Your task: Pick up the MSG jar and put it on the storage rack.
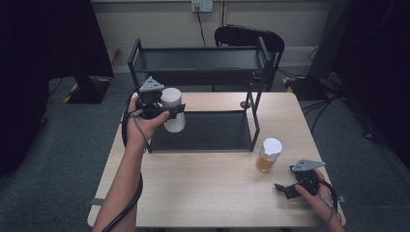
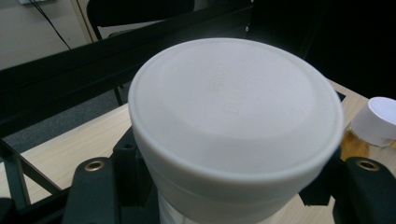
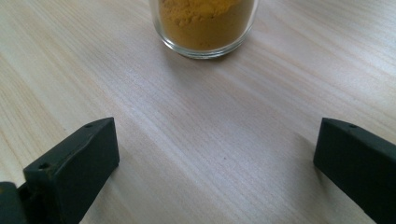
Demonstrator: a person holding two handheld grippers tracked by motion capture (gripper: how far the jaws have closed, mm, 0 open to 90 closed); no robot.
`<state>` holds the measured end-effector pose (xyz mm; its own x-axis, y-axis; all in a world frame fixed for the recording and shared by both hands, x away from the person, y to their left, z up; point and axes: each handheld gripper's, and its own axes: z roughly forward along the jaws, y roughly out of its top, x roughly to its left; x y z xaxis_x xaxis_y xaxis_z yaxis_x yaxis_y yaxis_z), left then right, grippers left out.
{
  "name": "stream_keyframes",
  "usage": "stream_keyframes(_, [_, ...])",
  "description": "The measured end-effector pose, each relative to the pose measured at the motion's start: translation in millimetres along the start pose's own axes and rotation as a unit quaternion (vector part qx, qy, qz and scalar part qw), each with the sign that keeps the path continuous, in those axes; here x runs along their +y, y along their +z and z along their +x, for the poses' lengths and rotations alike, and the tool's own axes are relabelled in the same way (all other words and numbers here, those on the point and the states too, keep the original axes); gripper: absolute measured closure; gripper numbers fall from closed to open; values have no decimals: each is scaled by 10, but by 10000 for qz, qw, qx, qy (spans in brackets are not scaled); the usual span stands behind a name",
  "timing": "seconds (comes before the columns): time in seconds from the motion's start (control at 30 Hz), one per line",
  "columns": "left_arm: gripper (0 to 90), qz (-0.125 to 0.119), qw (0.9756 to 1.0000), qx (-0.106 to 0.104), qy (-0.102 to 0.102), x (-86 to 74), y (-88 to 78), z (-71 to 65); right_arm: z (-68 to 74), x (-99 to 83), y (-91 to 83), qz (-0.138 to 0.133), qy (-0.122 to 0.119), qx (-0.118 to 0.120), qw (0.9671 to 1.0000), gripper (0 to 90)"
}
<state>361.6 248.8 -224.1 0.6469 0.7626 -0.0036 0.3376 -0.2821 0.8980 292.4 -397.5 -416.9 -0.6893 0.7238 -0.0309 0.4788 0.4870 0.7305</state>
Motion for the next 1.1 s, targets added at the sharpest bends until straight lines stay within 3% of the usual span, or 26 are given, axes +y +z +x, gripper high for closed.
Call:
stream_keyframes(0.93, [346,-297,9994,-137,-123,455,-264,114,0,-2,1,-8,1,-1,10000,0])
stream_keyframes(1.1, [346,-331,9994,-81,-59,550,-320,97,1,0,0,-5,7,0,10000,0])
